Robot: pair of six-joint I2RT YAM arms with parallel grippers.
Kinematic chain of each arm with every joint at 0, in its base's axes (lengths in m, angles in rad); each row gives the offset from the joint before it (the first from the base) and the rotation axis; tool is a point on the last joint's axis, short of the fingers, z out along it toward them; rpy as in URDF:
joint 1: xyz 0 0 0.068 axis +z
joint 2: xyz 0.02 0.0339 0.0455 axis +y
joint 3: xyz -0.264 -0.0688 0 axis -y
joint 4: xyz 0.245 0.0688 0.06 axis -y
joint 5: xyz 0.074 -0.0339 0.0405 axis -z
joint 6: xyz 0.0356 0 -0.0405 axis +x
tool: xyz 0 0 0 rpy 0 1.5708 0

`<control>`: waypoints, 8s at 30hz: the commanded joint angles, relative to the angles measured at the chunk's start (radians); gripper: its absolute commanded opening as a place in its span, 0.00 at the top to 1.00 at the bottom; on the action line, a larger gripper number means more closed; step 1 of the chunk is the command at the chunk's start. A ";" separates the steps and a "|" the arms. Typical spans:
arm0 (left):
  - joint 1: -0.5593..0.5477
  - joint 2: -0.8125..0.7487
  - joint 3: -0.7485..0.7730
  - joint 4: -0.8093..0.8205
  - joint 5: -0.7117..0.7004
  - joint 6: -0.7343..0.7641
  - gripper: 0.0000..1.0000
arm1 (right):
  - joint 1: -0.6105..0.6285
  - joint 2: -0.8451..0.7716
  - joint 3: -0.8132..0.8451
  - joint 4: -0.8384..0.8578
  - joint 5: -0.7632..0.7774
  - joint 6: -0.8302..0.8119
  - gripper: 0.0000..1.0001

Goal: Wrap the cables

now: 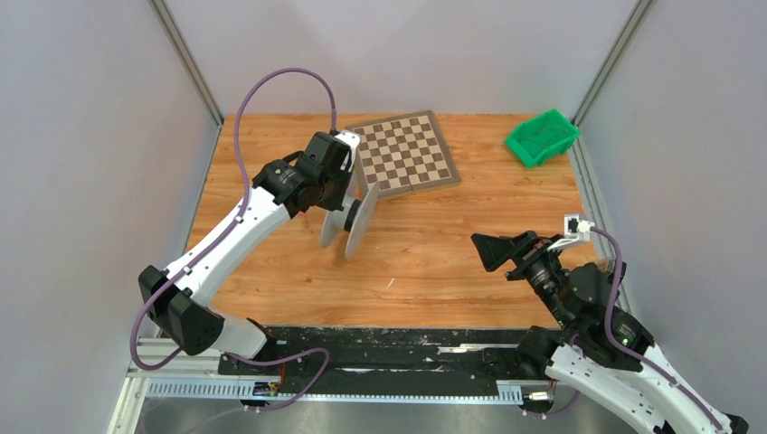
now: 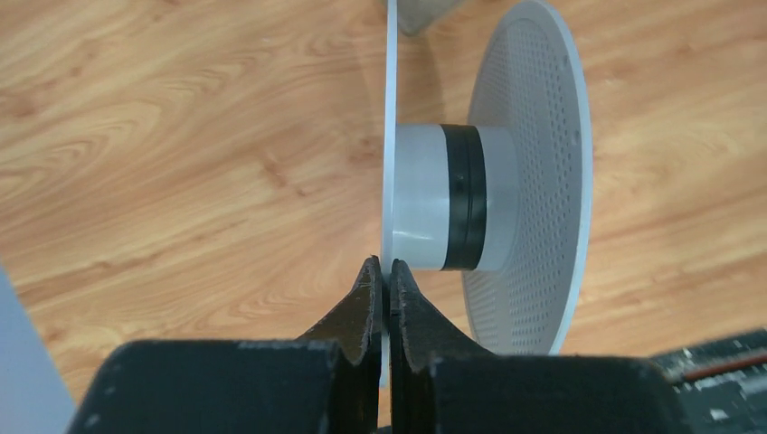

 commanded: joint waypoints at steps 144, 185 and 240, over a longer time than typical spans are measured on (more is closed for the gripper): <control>0.017 -0.337 -0.411 0.363 0.287 -0.063 0.97 | -1.089 1.466 1.378 0.289 -0.631 -0.110 1.00; -0.078 -0.135 -0.340 0.398 0.308 -0.164 0.62 | -0.630 0.792 0.390 0.330 -0.880 -0.058 1.00; -0.079 -0.281 -0.424 0.711 0.780 0.589 0.23 | -0.494 0.845 0.591 0.321 -1.142 0.023 1.00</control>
